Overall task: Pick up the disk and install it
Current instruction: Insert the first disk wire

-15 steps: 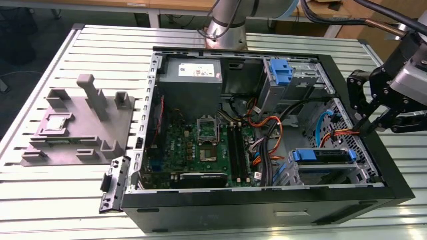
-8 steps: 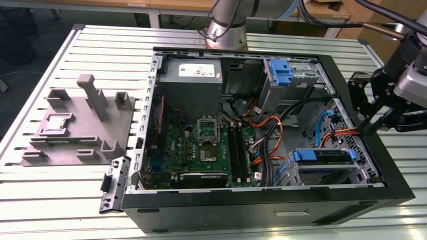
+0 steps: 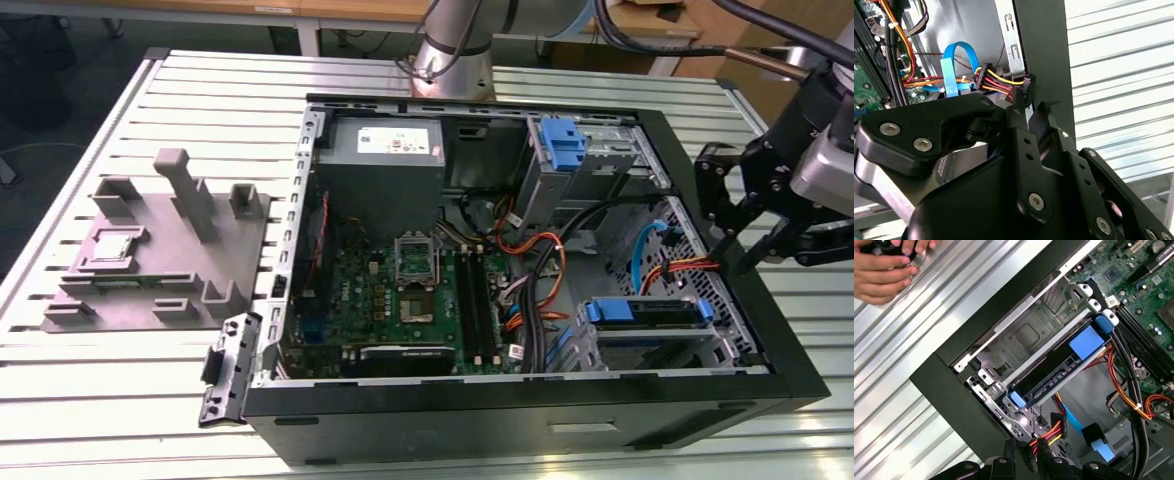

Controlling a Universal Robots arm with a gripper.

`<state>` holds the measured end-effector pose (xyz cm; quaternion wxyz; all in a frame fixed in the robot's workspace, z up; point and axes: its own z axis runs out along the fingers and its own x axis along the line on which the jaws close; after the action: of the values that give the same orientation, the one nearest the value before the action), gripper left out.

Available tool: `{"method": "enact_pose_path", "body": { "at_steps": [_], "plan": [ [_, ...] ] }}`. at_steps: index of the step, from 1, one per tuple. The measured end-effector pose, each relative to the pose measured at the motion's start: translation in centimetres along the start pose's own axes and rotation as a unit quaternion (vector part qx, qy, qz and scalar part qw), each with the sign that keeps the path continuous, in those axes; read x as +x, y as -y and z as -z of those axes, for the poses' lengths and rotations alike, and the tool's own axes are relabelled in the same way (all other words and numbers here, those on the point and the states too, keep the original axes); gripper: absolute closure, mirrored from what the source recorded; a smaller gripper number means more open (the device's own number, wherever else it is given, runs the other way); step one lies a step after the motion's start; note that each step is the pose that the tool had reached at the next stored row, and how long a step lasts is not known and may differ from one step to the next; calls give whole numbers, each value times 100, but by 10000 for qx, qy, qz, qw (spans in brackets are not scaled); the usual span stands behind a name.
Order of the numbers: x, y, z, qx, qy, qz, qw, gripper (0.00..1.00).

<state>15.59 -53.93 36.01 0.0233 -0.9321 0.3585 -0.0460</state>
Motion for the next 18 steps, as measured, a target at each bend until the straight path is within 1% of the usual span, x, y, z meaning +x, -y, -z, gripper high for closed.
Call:
{"method": "enact_pose_path", "body": {
  "at_steps": [2,5,7,10,14,15,16,17,18],
  "plan": [
    [-1,-1,-9,15,9,174,9998,69],
    [-2,-2,-25,39,25,447,9990,69],
    [-3,-2,-34,55,33,621,9980,69],
    [-4,-3,-47,83,39,859,9963,69],
    [-5,-5,-66,125,24,1114,9937,69],
    [-5,-5,-69,134,19,1156,9932,69],
    [-5,-5,-70,135,18,1163,9931,69],
    [-6,-6,-78,140,-4,1219,9924,83],
    [-6,-6,-78,138,-8,1219,9924,83]
  ]
}}
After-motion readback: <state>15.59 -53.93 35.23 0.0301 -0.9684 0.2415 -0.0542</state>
